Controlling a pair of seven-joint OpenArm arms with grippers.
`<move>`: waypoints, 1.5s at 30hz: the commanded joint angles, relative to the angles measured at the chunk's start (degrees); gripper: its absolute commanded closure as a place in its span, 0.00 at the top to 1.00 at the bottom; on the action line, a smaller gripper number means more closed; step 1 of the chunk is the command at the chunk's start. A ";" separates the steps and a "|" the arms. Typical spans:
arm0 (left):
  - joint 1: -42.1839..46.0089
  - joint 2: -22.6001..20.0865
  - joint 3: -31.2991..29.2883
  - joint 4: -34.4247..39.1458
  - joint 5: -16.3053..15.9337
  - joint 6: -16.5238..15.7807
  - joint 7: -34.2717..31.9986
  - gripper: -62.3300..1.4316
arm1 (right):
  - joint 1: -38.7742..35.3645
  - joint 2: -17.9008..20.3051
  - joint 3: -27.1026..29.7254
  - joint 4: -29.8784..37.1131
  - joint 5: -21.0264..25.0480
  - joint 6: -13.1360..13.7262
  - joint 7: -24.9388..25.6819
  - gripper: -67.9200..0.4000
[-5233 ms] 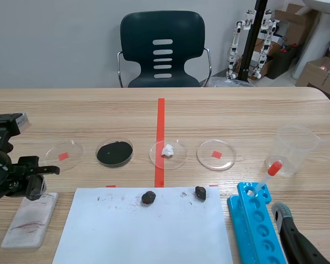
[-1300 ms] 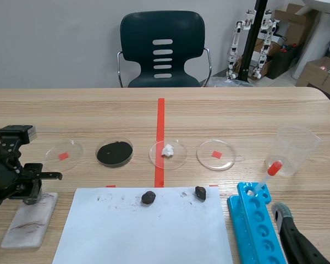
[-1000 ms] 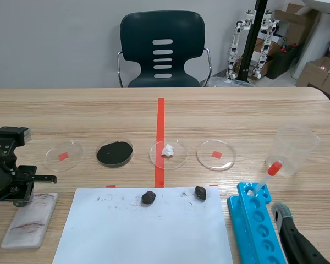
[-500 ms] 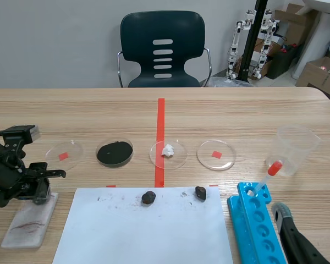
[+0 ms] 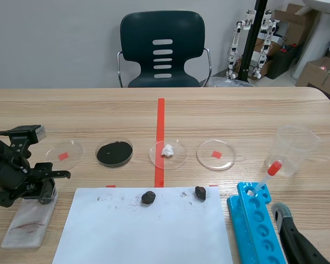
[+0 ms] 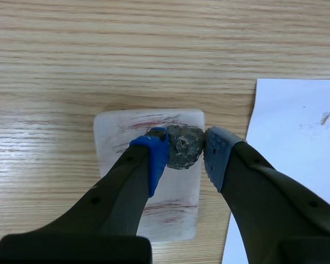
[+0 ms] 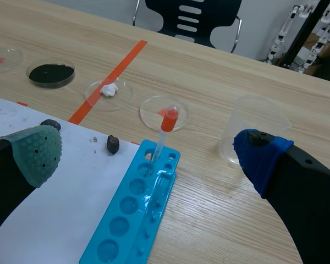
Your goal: Rub the mineral on the streak plate
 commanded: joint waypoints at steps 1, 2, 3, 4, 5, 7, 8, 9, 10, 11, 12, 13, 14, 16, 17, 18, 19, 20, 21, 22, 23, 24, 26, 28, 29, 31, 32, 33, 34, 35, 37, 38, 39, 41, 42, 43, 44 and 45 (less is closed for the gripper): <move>0.04 -0.74 -0.04 -0.02 2.82 0.98 0.22 0.11 | 0.35 0.00 0.37 0.81 0.57 -0.20 0.83 1.00; 0.04 -0.74 -0.04 -0.02 4.04 1.79 0.48 0.11 | 0.35 0.00 0.37 0.81 0.57 -0.20 0.83 1.00; 0.04 -0.74 -0.04 -0.02 5.49 2.34 0.94 0.11 | 0.35 0.00 0.37 0.81 0.57 -0.20 0.83 1.00; 0.04 -0.74 -0.04 -0.02 6.93 2.51 1.33 0.11 | 0.35 0.00 0.37 0.81 0.57 -0.20 0.83 1.00; 0.04 -0.74 -0.04 -0.02 8.07 3.34 1.53 0.11 | 0.35 0.00 0.37 0.81 0.57 -0.20 0.83 1.00; 0.04 -0.74 -0.04 -0.02 9.51 3.82 1.68 0.11 | 0.35 0.00 0.37 0.81 0.57 -0.20 0.83 1.00; 0.04 -0.74 -0.04 -0.02 9.68 3.96 1.68 0.11 | 0.35 0.00 0.37 0.81 0.57 -0.20 0.83 1.00; 0.04 -0.74 -0.04 -0.02 9.90 4.15 1.68 0.11 | 0.35 0.00 0.37 0.81 0.57 -0.20 0.83 1.00; 0.04 -0.74 -0.04 -0.02 10.36 4.31 1.70 0.11 | 0.35 0.00 0.37 0.81 0.57 -0.20 0.83 1.00; 0.04 -0.74 -0.04 -0.02 10.43 4.39 1.70 0.11 | 0.35 0.00 0.37 0.81 0.57 -0.20 0.83 1.00; 0.04 -0.74 -0.04 -0.02 10.19 4.39 1.73 0.11 | 0.35 0.00 0.37 0.81 0.57 -0.20 0.83 1.00; 0.04 -0.74 -0.04 -0.02 9.77 4.39 1.73 0.11 | 0.35 0.00 0.37 0.81 0.57 -0.20 0.83 1.00; 0.04 -0.74 -0.04 -0.02 8.96 4.39 1.68 0.11 | 0.35 0.00 0.37 0.81 0.57 -0.20 0.83 1.00; 0.04 -0.74 0.02 -0.02 7.56 4.24 1.68 0.11 | 0.35 0.00 0.37 0.81 0.57 -0.20 0.83 1.00; 0.04 -0.74 0.17 -0.02 7.06 4.04 1.75 0.11 | 0.35 0.00 0.37 0.81 0.57 -0.20 0.83 1.00; 0.04 -0.74 0.24 -0.02 6.25 3.78 1.75 0.11 | 0.35 0.00 0.37 0.81 0.57 -0.20 0.83 1.00; 0.04 -0.72 0.28 -0.02 5.22 3.19 1.73 0.11 | 0.35 0.00 0.37 0.81 0.57 -0.20 0.83 1.00; 0.04 -0.72 0.28 -0.02 4.22 2.97 1.70 0.11 | 0.35 0.00 0.37 0.81 0.57 -0.20 0.83 1.00; 0.04 -0.70 0.28 -0.02 3.50 2.73 1.68 0.11 | 0.35 0.00 0.37 0.81 0.57 -0.20 0.83 1.00; 0.04 -0.70 0.28 -0.02 2.80 2.45 1.66 0.11 | 0.35 0.00 0.37 0.81 0.57 -0.20 0.83 1.00; 0.04 -0.70 0.28 -0.02 2.08 2.05 1.62 0.11 | 0.35 0.00 0.37 0.81 0.57 -0.20 0.83 1.00; 0.04 -0.70 0.28 -0.02 1.36 1.84 1.57 0.11 | 0.35 0.00 0.37 0.81 0.57 -0.20 0.83 1.00; 0.04 -0.70 0.28 -0.02 0.17 1.64 1.18 0.11 | 0.35 0.00 0.37 0.81 0.57 -0.20 0.83 1.00; 0.04 -0.70 0.28 -0.02 -1.60 0.57 0.96 0.11 | 0.35 0.00 0.37 0.81 0.57 -0.20 0.83 1.00; 0.04 -0.70 0.28 -0.02 -2.78 0.13 0.66 0.11 | 0.35 0.00 0.37 0.81 0.57 -0.20 0.83 1.00; 0.04 -0.70 0.28 -0.02 -4.63 -0.48 -0.11 0.11 | 0.35 0.00 0.37 0.81 0.57 -0.20 0.83 1.00; 0.04 -0.70 0.28 -0.02 -5.55 -0.96 -0.24 0.11 | 0.35 0.00 0.37 0.81 0.57 -0.20 0.83 1.00; 0.07 -0.70 0.28 -0.02 -6.16 -1.14 -0.48 0.11 | 0.35 0.00 0.37 0.81 0.57 -0.20 0.83 1.00; 0.15 -0.70 0.28 -0.02 -6.34 -1.27 -0.72 0.11 | 0.35 0.00 0.37 0.81 0.57 -0.20 0.83 1.00; 0.20 -0.70 0.28 -0.02 -6.36 -1.31 -1.22 0.11 | 0.35 0.00 0.37 0.81 0.57 -0.20 0.83 1.00; 0.37 -0.72 0.28 0.02 -6.34 -1.33 -4.07 0.11 | 0.35 0.00 0.37 0.81 0.57 -0.20 0.83 1.00; 0.55 -0.72 0.28 0.04 -6.38 -1.33 -6.21 0.11 | 0.35 0.00 0.37 0.81 0.57 -0.20 0.83 1.00; 0.85 -0.74 0.28 0.26 -6.56 -1.33 -8.52 0.11 | 0.35 0.00 0.37 0.81 0.57 -0.20 0.83 1.00; 1.92 -0.92 0.26 1.55 -6.56 -1.33 -13.57 0.11 | 0.35 0.00 0.37 0.81 0.57 -0.20 0.83 1.00; 2.69 -1.09 0.26 2.67 -6.54 -1.33 -16.72 0.11 | 0.35 0.00 0.37 0.81 0.57 -0.20 0.83 1.00; 3.58 -1.33 0.24 3.82 -6.56 -1.33 -19.67 0.11 | 0.35 0.00 0.37 0.81 0.57 -0.20 0.85 1.00; 4.70 -1.62 0.22 5.22 -6.54 -1.33 -22.86 0.11 | 0.35 0.00 0.37 0.81 0.57 -0.20 0.85 1.00; 5.84 -1.92 0.17 6.67 -6.51 -1.33 -26.10 0.11 | 0.35 0.00 0.37 0.81 0.57 -0.20 0.83 1.00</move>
